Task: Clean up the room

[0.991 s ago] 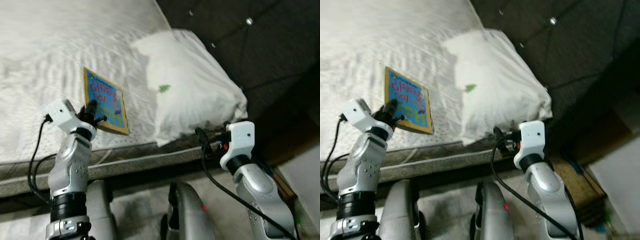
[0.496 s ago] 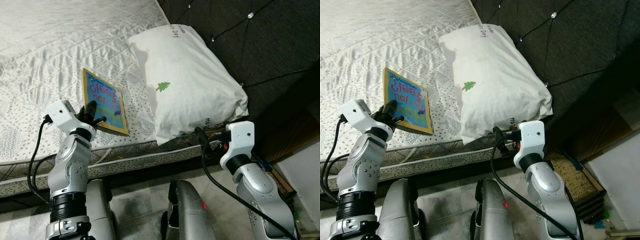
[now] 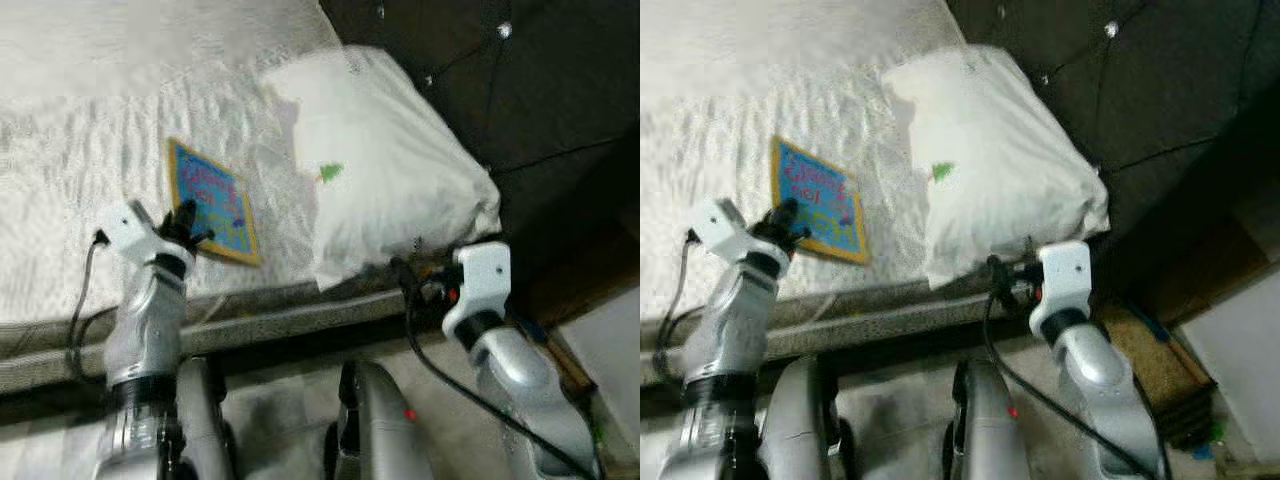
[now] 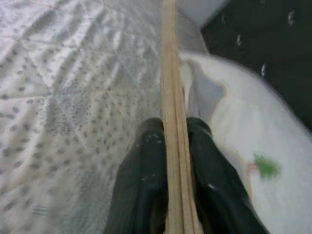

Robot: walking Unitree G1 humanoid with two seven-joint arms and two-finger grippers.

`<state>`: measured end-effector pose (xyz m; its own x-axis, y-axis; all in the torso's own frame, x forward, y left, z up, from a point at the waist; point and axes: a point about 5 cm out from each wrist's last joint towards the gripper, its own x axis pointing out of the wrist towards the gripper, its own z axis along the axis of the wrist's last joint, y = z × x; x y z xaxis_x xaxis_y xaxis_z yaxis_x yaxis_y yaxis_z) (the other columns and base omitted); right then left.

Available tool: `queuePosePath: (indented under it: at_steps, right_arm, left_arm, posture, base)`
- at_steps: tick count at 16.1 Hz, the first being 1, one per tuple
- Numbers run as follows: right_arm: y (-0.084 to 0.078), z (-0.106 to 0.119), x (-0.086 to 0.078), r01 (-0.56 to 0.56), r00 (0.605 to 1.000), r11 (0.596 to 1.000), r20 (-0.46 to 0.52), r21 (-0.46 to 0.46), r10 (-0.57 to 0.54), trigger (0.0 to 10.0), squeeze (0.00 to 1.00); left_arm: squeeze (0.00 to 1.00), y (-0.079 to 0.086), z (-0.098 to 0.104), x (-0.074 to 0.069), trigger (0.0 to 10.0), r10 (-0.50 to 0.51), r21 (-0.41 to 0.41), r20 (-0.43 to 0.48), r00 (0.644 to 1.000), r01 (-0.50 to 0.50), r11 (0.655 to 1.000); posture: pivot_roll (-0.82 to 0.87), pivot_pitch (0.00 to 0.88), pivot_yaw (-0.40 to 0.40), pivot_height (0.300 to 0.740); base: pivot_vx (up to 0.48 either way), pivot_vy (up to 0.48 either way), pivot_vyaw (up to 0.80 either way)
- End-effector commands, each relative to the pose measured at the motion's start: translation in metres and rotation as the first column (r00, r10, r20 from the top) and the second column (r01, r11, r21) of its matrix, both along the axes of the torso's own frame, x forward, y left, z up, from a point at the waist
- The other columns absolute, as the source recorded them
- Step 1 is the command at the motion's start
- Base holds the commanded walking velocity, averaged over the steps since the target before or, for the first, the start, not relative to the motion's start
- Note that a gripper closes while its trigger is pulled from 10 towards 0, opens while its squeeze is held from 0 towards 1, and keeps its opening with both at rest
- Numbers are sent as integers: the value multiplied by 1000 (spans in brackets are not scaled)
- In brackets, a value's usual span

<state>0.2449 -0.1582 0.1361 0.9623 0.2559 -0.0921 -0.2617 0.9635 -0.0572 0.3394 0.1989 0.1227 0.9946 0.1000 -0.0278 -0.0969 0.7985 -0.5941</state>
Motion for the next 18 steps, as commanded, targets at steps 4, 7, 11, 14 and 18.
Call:
queuePosePath:
  at_steps: [4, 7, 11, 14, 18]
  right_arm:
    - [-1, 1, 7, 0, 1000, 1000, 25, 2, 0, 10000, 0]
    - [2, 1, 4, -9, 1000, 1000, 29, 17, 8, 10000, 0]
    - [-3, 4, -5, -8, 1000, 1000, 26, 13, 7, 10000, 0]
    - [-12, 9, -17, -6, 1000, 1000, 9, -13, 6, 10000, 0]
    - [-16, 14, -32, -21, 1000, 1000, -12, -19, 21, 10000, 0]
  left_arm:
    - [0, 5, 9, 8, 10000, 19, -53, 89, 996, -14, 999]
    - [0, 3, 6, 18, 10000, -11, -101, 99, 995, 22, 995]
    - [0, -2, 3, 25, 10000, -48, -124, 96, 994, 60, 990]
    - [0, -10, -1, 29, 10000, -71, -155, 102, 992, 87, 984]
    - [0, -9, -3, 33, 10000, -63, -198, 101, 993, 82, 977]
  posture:
    - [-194, 125, -107, 577]
    - [-202, 134, -101, 554]
    - [-237, 171, -109, 514]
    - [-281, 211, -124, 514]
    - [-318, 248, -138, 514]
  base:
    - [0, 0, 0]
    - [0, 0, 0]
    - [0, 0, 0]
    - [0, 0, 0]
    - [0, 0, 0]
